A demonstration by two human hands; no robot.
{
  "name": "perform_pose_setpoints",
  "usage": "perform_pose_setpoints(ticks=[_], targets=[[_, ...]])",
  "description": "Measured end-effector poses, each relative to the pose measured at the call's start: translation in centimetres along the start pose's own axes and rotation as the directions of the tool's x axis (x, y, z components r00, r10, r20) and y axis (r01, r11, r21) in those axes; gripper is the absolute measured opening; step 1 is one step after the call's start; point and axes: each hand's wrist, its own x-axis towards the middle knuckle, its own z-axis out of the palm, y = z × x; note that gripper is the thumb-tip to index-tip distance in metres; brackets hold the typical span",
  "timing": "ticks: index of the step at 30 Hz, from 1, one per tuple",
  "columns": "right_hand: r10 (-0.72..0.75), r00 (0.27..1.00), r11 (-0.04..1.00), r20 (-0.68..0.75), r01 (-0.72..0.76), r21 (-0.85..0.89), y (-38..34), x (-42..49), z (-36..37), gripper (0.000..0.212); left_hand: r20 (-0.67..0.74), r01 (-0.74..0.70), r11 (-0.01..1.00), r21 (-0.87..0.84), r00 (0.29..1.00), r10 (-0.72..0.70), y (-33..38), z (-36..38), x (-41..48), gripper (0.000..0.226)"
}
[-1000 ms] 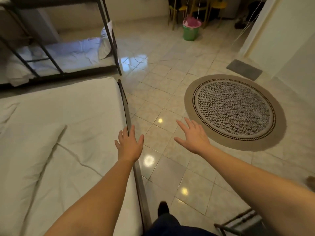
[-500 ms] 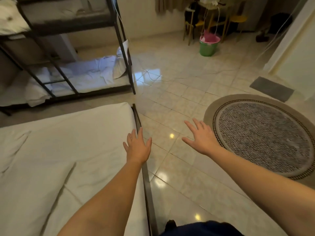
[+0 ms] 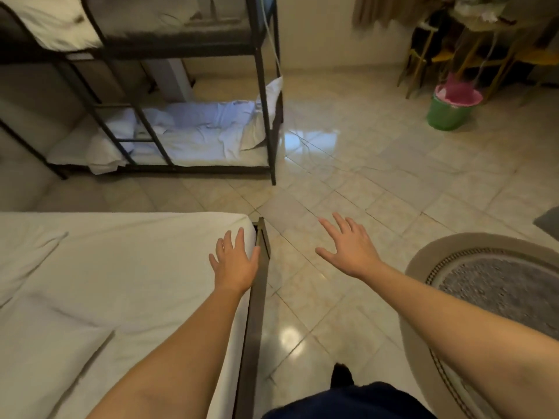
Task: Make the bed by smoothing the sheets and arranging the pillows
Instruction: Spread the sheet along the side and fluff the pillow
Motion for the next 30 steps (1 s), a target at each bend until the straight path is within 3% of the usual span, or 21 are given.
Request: perform_pose_setpoints(ticks=[6, 14, 25, 30], targets=[[-0.131, 0.991, 0.991, 0.029, 0.132, -0.026, 2.7, 15.9, -4.4, 0.081, -0.064, 0.115, 0.992, -0.051, 0.991, -0.118, 4.3, -1.7, 11.5, 0.067], [-0.25, 0.966, 0.966, 0.071, 0.254, -0.046, 1.3, 35.5, -6.3, 0.08, -0.102, 0.199, 0.976, -0.089, 0.973, -0.208, 4.8, -3.4, 28.6, 0.066], [-0.313, 0.948, 0.948, 0.062, 0.316, -0.039, -5.3, 63.8, -8.8, 0.08, -0.117, 0.23, 0.968, -0.103, 0.963, -0.241, 2.1, -10.1, 56.0, 0.068], [-0.385, 0.919, 0.921, 0.085, 0.388, -0.024, -9.5, 76.0, -8.2, 0.08, -0.143, 0.327, 0.938, -0.115, 0.929, -0.342, -1.2, -12.2, 65.7, 0.07]])
